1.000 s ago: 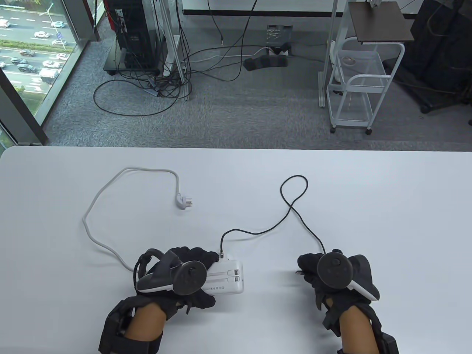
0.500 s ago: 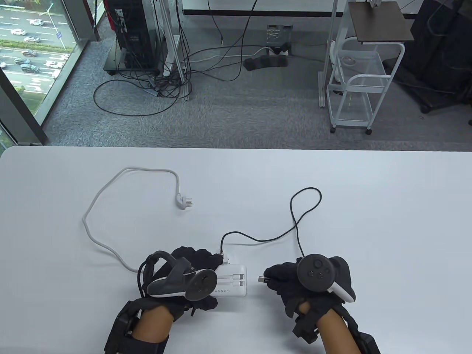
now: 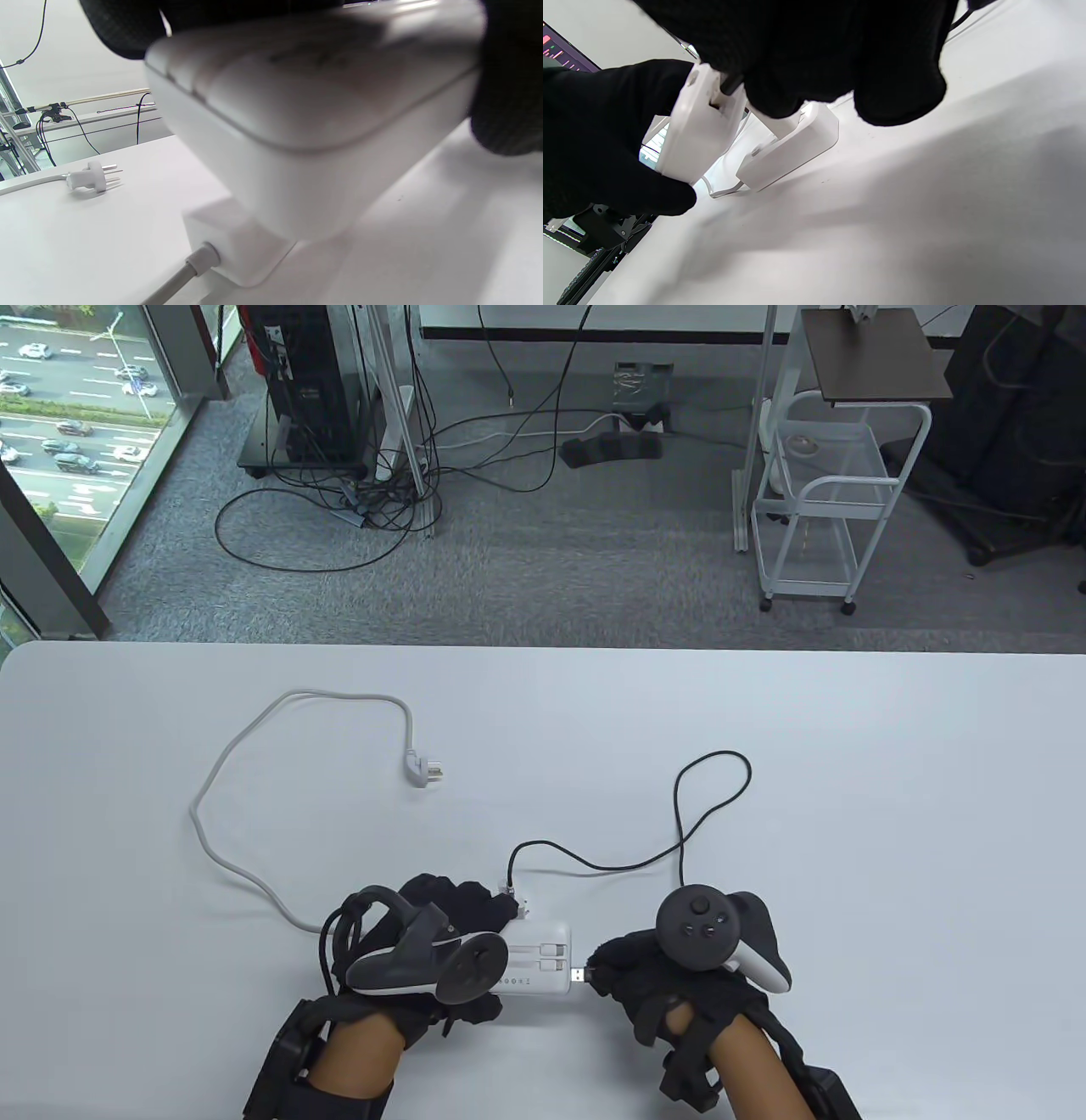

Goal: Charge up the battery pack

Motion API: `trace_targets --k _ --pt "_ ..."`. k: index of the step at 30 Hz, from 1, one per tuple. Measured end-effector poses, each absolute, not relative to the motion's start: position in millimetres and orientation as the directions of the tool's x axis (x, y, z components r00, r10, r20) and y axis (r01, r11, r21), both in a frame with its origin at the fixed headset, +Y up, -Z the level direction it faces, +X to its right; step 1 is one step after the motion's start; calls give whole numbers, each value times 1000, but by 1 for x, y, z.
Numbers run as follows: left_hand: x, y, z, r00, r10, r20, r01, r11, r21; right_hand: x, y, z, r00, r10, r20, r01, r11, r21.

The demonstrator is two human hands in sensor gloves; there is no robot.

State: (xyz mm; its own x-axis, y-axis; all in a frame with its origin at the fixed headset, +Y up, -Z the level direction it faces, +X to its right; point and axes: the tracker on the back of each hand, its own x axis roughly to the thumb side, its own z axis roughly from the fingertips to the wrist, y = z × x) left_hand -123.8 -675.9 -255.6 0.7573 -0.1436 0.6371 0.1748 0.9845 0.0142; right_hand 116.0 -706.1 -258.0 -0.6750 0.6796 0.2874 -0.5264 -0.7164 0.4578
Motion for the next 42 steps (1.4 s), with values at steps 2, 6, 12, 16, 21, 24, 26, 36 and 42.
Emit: trace_targets --k 2,6,12,16,21,24,26,36,42 --pt "-123 -676 -255 754 -149 639 179 984 18 116 -707 -258 -675 685 275 -528 -708 469" --pt "-122 -676 -255 750 -150 644 179 984 21 117 -709 -258 -677 694 245 -533 -692 488" --pt "-119 -676 -254 742 -159 652 190 981 23 118 -711 -257 -681 696 226 -512 -674 532" --pt "-118 -677 -254 736 -162 658 193 981 27 118 -711 -256 -684 695 222 -510 -672 537" --pt "-116 -677 -253 732 -160 663 188 982 29 120 -710 -255 -682 702 205 -507 -656 559" --pt "-116 -677 -253 728 -141 670 171 985 21 119 -710 -255 -677 710 194 -507 -641 576" --pt "-114 -677 -253 722 -148 675 173 984 31 119 -709 -254 -688 699 196 -504 -654 564" --pt "-107 -674 -248 692 -192 696 158 981 114 114 -708 -252 -671 714 199 -513 -641 571" --pt "-105 -677 -251 732 -156 663 188 982 23 125 -702 -257 -686 701 196 -537 -669 514"
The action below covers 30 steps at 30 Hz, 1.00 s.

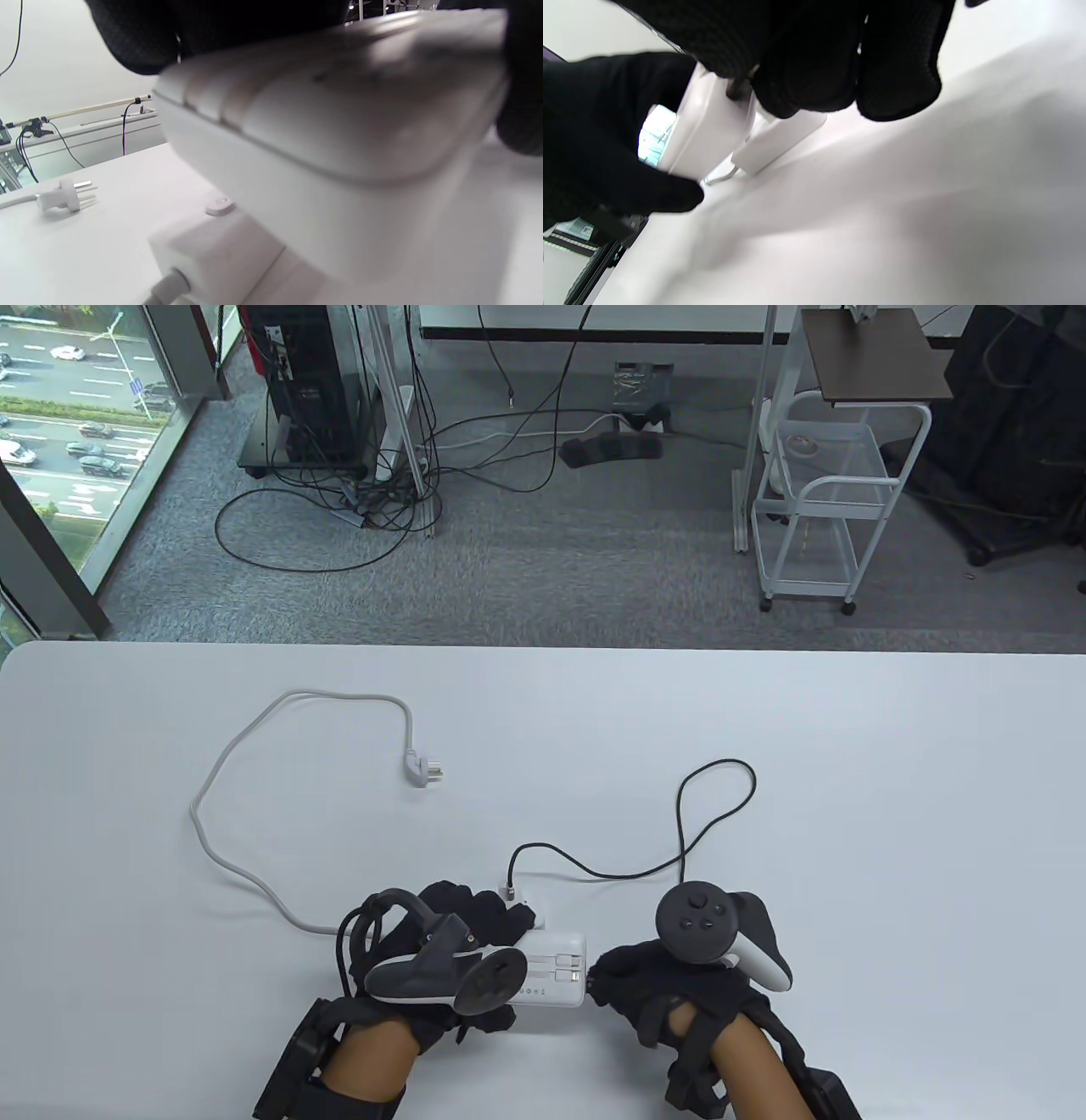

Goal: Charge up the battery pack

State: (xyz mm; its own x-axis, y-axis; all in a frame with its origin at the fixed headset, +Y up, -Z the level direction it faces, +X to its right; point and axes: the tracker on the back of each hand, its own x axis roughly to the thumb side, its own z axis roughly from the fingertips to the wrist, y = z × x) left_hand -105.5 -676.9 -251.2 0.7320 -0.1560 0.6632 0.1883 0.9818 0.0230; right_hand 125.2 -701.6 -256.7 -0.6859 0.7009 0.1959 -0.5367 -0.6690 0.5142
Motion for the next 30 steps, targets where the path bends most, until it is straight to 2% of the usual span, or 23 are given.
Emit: trace_targets --k 6,10,13,19,30 --pt "-92 -691 -248 710 -199 675 302 953 -37 154 -690 -258 -724 658 206 -597 -748 291" --pt "-82 -703 -248 692 -221 687 355 933 -58 159 -689 -260 -805 543 240 -517 -840 168" --pt "-75 -709 -247 676 -230 700 390 918 -76 156 -691 -261 -835 495 242 -466 -869 168" --pt "-65 -721 -244 659 -262 705 462 881 -104 150 -692 -261 -835 485 262 -455 -874 168" --pt "-65 -728 -245 675 -238 699 461 875 -147 151 -692 -261 -833 490 255 -461 -871 169"
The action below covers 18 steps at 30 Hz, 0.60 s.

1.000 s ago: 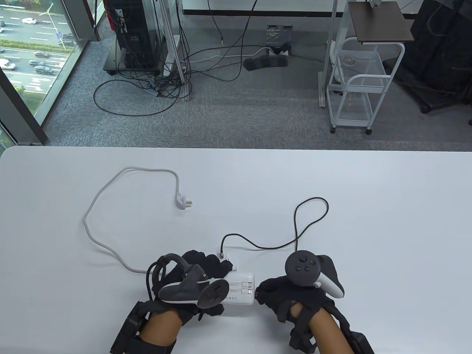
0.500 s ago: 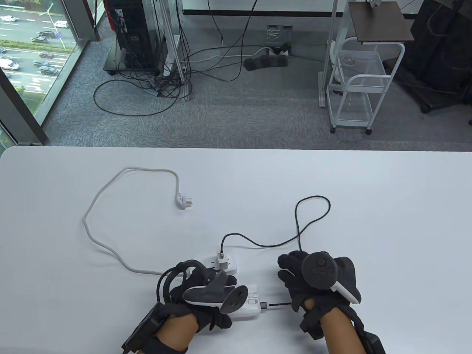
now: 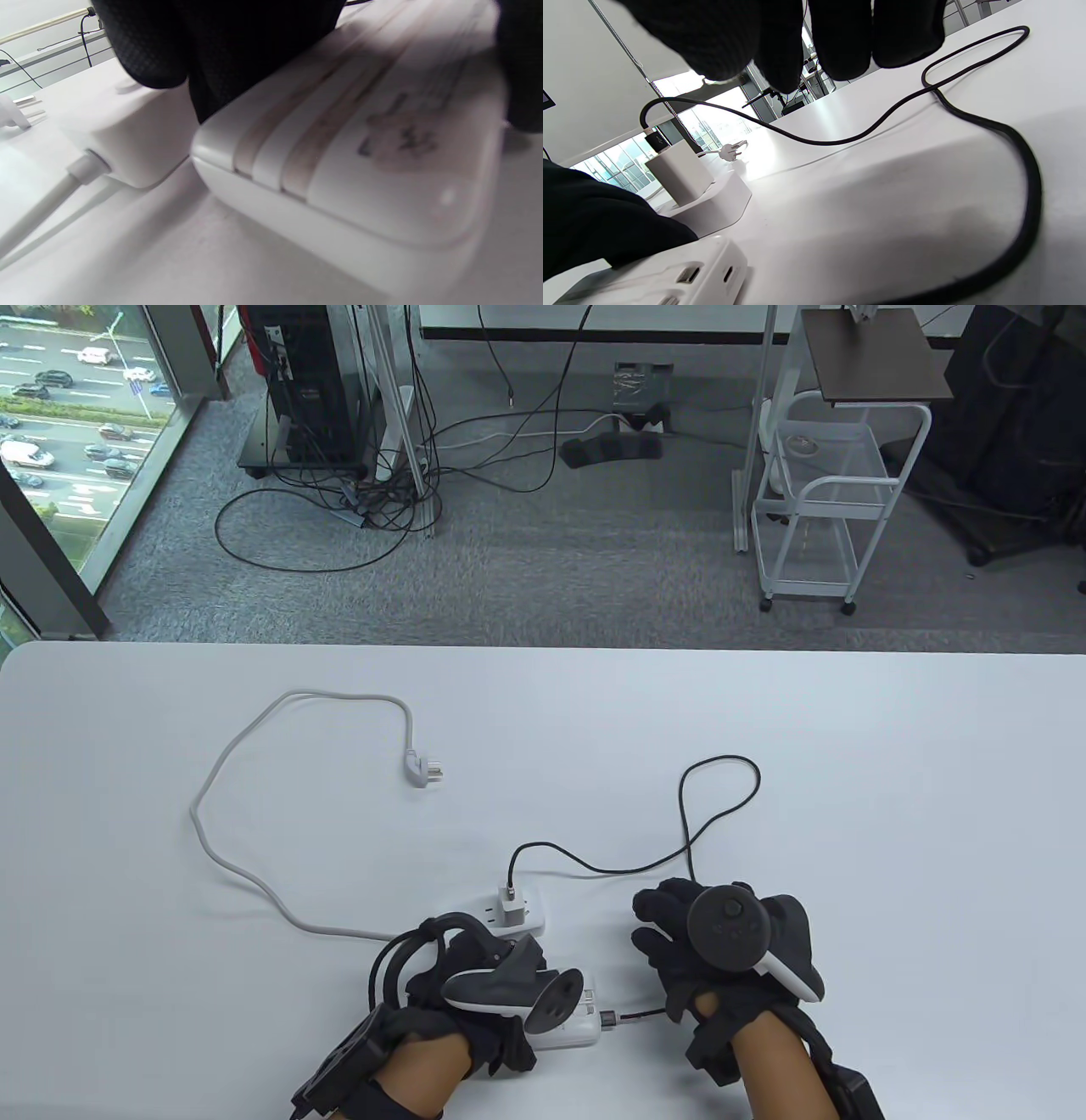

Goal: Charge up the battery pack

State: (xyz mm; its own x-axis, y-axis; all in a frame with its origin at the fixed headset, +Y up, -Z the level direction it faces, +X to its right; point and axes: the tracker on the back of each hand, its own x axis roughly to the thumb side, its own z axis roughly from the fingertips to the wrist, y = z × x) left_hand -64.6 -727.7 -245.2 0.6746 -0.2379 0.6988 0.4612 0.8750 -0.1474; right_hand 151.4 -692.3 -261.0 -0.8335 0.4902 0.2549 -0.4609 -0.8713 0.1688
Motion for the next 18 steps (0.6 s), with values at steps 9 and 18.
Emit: trace_targets --k 9,18 --pt "-96 -680 -248 806 -82 586 241 950 -198 160 -689 -261 -843 468 266 -460 -883 98" --pt "-166 -669 -273 933 115 342 -87 992 -95 156 -694 -261 -887 367 279 -352 -930 103"
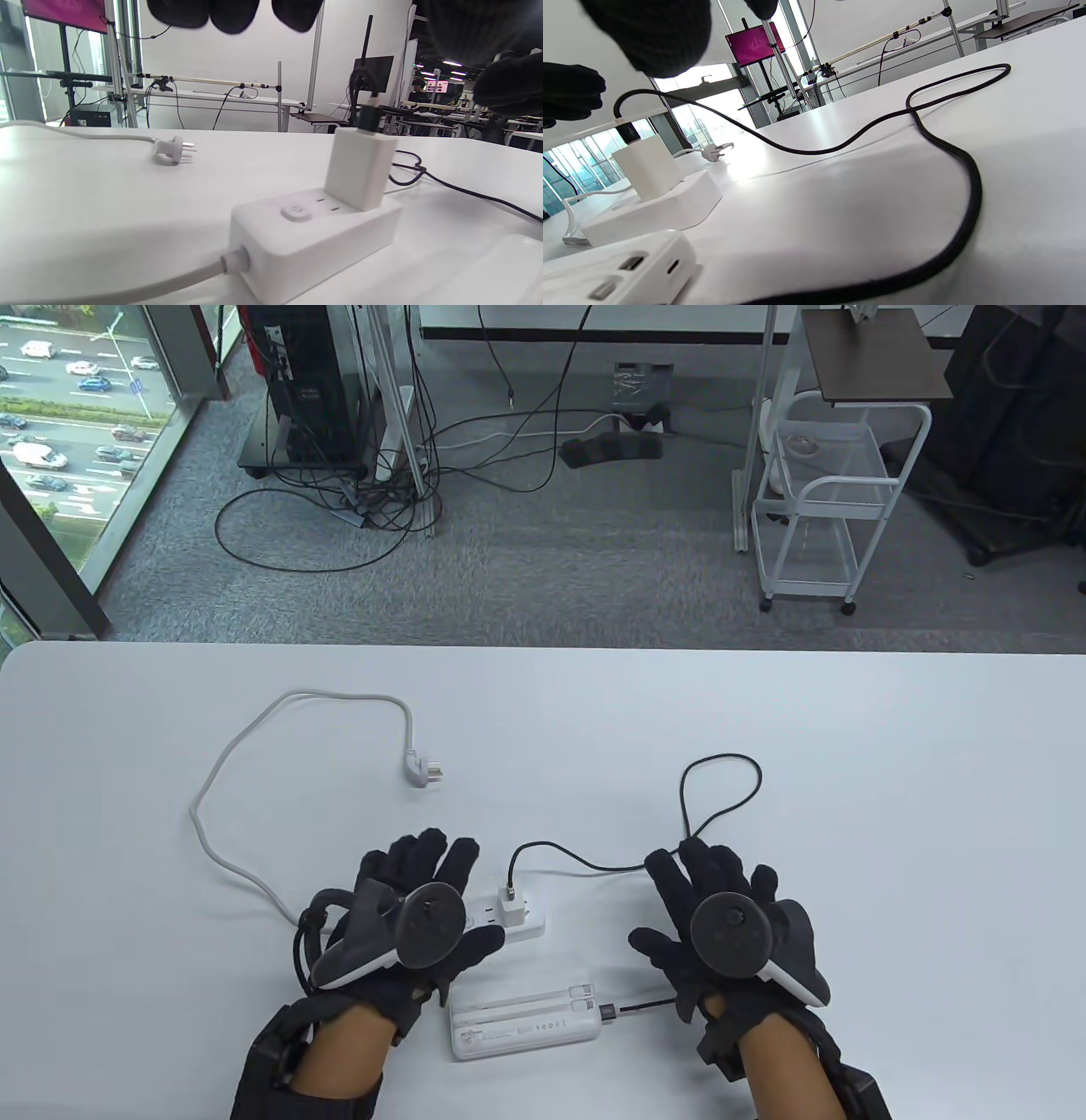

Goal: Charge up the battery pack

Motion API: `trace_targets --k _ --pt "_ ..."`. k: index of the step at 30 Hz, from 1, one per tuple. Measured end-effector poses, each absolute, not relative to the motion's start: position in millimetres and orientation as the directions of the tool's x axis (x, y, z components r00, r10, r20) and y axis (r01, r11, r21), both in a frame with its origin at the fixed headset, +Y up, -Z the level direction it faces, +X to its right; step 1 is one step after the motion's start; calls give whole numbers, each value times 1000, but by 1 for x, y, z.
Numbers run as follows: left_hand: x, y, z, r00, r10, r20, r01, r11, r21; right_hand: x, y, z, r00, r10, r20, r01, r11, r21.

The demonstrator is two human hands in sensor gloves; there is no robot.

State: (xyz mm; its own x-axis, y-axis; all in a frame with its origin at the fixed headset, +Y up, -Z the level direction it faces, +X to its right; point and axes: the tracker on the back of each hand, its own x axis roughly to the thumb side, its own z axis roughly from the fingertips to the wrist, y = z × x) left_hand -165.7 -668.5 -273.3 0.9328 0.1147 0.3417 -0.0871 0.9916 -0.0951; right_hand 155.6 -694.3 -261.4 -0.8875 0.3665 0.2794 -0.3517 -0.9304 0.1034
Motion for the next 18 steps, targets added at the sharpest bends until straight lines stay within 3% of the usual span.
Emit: trace_targets --k 8,18 --pt "-164 -677 -278 929 124 349 -82 988 -134 154 -703 -263 -895 360 263 -317 -929 189" --pt "-160 -680 -277 927 103 360 -51 987 -152 154 -702 -263 -892 368 262 -324 -925 197"
